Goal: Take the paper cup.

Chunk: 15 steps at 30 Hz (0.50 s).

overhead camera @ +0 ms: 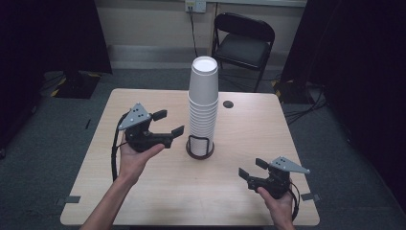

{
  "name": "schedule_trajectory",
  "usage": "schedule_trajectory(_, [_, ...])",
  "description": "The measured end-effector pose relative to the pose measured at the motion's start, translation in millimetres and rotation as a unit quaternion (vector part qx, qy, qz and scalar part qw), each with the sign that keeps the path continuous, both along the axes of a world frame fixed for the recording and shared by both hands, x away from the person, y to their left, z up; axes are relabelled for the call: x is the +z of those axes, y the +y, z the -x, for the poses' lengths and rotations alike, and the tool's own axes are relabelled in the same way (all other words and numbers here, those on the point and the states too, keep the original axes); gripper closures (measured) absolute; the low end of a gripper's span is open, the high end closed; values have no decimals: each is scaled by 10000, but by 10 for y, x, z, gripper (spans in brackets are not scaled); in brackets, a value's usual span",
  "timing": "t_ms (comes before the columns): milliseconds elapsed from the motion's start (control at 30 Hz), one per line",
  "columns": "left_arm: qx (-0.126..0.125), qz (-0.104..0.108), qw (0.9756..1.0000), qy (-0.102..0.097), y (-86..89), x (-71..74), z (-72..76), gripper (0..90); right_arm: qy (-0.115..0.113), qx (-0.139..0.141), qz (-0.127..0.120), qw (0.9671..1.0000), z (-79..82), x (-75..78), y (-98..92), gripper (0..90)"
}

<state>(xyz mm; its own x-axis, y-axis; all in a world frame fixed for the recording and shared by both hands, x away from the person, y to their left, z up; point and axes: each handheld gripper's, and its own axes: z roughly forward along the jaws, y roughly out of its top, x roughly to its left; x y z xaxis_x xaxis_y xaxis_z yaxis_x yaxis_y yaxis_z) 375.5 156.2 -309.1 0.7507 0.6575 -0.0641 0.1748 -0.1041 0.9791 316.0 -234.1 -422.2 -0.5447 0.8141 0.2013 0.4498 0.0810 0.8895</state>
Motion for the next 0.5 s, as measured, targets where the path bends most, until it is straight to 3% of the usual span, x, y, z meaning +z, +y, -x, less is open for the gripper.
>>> schedule_trajectory(367, [-171, 104, 9998, -93, -113, 333, -176, 177, 16, 88, 5, 10000, -3, -14, 12, 183])
schedule_trajectory(500, [-131, -73, 9998, -109, -194, 481, -243, 156, -10, 114, -19, 9999, -4, -12, 14, 172])
